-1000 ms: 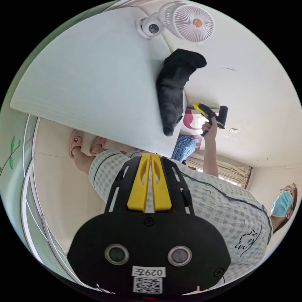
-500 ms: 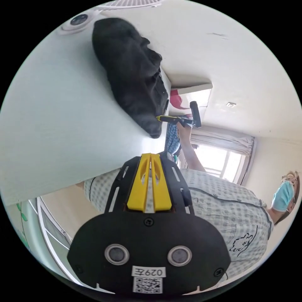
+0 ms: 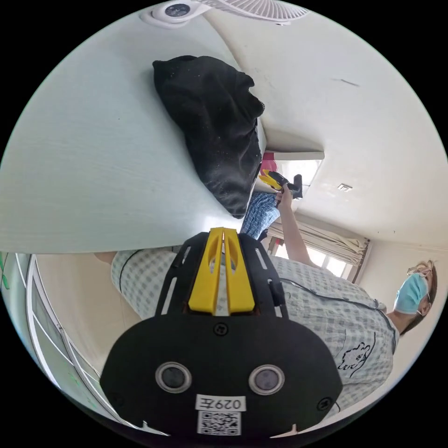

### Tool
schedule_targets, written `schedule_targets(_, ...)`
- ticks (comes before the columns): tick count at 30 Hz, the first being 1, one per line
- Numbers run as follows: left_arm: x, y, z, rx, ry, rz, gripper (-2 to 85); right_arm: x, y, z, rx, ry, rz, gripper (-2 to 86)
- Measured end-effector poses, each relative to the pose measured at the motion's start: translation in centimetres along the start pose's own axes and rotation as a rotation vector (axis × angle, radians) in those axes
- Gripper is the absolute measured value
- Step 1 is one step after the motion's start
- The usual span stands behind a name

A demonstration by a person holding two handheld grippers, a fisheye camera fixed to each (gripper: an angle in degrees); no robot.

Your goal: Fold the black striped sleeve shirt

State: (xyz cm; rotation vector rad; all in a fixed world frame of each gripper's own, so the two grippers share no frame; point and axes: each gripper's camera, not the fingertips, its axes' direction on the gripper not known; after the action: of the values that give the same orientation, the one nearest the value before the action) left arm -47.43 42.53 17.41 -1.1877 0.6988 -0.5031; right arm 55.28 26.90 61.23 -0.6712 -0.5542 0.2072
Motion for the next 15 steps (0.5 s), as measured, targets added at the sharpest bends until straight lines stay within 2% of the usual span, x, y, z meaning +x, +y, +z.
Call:
schedule_targets(2, 1.0, 0.6, 0.5, -0.007, -0.065, -0.008, -1.0, 0.0, 0.0, 0.7, 0.012, 0.002, -0.016, 4.0)
schedule_targets(5, 1.0, 2.2, 1.2, -0.014, -0.148, -0.058, -1.0, -0.4, 1.2, 0.4, 0.055, 0.015, -0.027, 2.1)
schedule_targets(10, 0.0, 5.0, 2.2, 0.015, -0.081, -0.118, -1.0, -2.5, 6.7, -3.8, 0.235, 0.025, -0.175, 1.0)
schedule_targets(15, 0.3, 5.4, 2.5, -0.012, -0.031, -0.063, -1.0, -6.5, 15.6, -9.0, 0.442, -0.36, -0.491, 0.5)
